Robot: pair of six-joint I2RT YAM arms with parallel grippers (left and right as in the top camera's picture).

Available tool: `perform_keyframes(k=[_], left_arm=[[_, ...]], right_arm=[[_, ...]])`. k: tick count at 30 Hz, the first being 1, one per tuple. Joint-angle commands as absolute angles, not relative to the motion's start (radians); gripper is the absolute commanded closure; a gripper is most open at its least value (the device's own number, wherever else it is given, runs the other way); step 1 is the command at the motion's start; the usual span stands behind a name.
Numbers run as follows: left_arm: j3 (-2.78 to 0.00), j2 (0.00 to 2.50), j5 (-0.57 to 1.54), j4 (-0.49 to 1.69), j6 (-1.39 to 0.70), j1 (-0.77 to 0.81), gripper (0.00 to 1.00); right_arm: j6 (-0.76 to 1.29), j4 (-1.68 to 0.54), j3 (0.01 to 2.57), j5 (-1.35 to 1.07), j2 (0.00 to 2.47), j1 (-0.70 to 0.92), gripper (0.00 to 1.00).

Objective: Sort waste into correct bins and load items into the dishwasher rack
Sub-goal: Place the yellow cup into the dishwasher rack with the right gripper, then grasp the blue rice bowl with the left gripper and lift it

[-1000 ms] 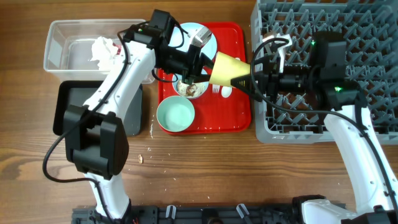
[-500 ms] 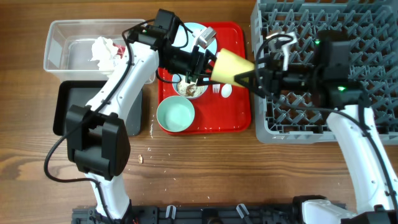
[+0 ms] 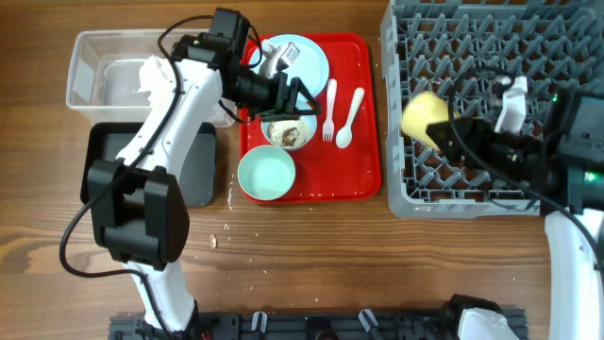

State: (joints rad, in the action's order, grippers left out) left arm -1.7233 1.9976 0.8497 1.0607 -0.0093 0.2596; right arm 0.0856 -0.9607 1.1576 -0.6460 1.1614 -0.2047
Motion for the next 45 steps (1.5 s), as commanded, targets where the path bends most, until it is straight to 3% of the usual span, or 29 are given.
perform_keyframes(k=[1,11,19,21,24,27,36,45], left_arm=[[-1.736,1.984,0.538,1.061,-0.008,0.262,0.35],[-1.736,1.984,0.391,1.093,-0.008,0.262,0.36],[-1.736,1.984,0.39,1.097,-0.007,0.262,0.36],[-1.736,1.984,0.39,1.097,-0.008,0.262,0.36],[-1.736,1.984,0.39,1.097,-0.007,0.262,0.36],[-1.736,1.984,0.39,1.097,-0.007,0.262,0.36],[-1.736,1.984,0.392,1.09,-0.008,0.281,0.4],[-1.736,2.007,0.314,0.966,-0.091,0.427,0.42]], right_arm=[[0.148,-1.027,1.182,-0.361,1.167,-0.176,0.56],[0.228,-1.147,1.234,-0.126,1.356,-0.044,0.55],[0.236,-1.153,1.244,-0.093,1.522,-0.003,0.54],[0.234,-1.153,1.244,-0.093,1.56,-0.003,0.5],[0.228,-1.147,1.244,-0.094,1.591,-0.003,0.3],[0.228,-1.134,1.245,-0.094,1.592,-0.003,0.19],[0.209,-1.214,1.416,-0.106,1.585,-0.003,0.13],[0.209,-1.284,1.651,-0.105,1.578,-0.003,0.12]])
